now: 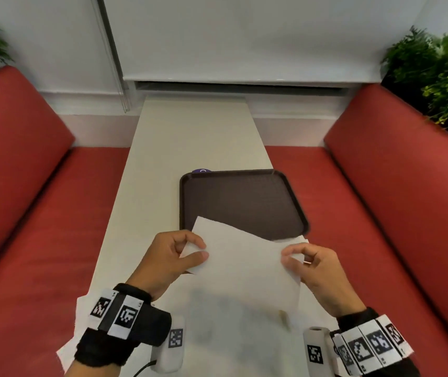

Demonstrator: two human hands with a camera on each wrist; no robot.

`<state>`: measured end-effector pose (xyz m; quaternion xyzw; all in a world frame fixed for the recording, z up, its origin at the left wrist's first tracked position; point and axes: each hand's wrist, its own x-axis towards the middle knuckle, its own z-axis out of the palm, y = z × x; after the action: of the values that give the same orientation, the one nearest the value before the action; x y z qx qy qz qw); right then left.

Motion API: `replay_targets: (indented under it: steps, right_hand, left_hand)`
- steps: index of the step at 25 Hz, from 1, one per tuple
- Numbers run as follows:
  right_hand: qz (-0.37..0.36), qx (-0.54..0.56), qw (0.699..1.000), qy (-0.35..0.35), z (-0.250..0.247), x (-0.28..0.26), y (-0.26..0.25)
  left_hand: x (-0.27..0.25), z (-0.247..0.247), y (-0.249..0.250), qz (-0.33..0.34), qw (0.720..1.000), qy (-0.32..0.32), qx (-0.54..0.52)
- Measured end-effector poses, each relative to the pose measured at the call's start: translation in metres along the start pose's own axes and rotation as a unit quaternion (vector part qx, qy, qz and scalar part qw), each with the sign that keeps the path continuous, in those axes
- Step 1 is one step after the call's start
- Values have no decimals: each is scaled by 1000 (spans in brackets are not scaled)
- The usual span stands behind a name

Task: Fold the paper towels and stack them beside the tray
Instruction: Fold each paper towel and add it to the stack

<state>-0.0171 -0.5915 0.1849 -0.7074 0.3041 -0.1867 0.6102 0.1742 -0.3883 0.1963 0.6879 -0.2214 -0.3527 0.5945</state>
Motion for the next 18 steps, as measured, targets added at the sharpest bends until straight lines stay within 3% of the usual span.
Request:
replay_targets:
  steps: [5,11,14,18]
  right_hand:
    - [89,-103,987,87,-30,-34,73]
    - [156,-142,966,149,-60,-35,114]
    - [205,-180,951,142,-70,-24,140]
    - [211,-260,938,87,-76,-16,166]
  left_hand:
    - [59,69,-38,44,976,7,211]
    - [138,160,-71,73,915,-132,376]
    - [165,192,-92,38,878,-181,441]
    - [188,215,-117,6,821,-238,519]
